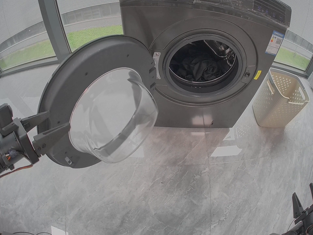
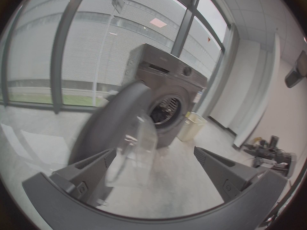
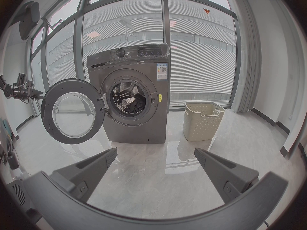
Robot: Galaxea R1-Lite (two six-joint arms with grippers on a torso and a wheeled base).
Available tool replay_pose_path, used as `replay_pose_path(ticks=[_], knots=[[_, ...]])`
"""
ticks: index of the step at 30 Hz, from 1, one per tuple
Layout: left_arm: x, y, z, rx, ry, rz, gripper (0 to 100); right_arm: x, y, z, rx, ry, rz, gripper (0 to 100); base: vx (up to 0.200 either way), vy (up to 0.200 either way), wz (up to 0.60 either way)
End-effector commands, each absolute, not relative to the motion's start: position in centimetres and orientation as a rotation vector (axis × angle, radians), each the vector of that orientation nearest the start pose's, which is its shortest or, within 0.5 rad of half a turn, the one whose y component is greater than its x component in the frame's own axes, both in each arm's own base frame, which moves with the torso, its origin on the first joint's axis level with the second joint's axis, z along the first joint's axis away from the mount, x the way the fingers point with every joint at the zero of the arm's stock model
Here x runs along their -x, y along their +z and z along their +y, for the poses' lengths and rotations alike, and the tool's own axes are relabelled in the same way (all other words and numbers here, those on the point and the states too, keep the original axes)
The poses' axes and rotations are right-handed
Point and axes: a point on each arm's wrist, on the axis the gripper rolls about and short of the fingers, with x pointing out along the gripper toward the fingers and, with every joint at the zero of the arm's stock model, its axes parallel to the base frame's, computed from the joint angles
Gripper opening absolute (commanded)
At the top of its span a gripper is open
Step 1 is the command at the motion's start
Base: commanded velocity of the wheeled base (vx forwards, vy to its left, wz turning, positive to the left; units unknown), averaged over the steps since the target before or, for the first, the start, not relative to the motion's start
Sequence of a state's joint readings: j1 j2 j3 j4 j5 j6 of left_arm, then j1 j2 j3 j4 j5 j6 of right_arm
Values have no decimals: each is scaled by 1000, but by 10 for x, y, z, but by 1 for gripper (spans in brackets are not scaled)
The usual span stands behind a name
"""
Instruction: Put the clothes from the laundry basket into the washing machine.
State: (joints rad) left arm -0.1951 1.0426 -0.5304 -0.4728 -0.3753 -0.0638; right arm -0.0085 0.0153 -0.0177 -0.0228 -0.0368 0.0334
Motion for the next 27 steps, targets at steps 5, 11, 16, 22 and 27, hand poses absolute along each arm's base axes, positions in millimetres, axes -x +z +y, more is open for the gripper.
replay_pose_path(ticks=[5, 11, 16, 22, 27], knots=[[-87, 240, -56, 168, -873, 15, 100, 22, 78, -1, -34, -46, -18, 100, 0, 0, 0], [-81, 246, -44, 169, -737, -47, 100, 22, 78, -1, -34, -46, -18, 100, 0, 0, 0], [-94, 260, -27, 55, -456, -127, 100, 22, 78, -1, -34, -46, -18, 100, 0, 0, 0], [-114, 258, -21, -22, -356, -96, 100, 22, 78, -1, -34, -46, -18, 100, 0, 0, 0], [-150, 255, -23, -21, -339, -20, 100, 22, 78, -1, -34, -46, -18, 100, 0, 0, 0]])
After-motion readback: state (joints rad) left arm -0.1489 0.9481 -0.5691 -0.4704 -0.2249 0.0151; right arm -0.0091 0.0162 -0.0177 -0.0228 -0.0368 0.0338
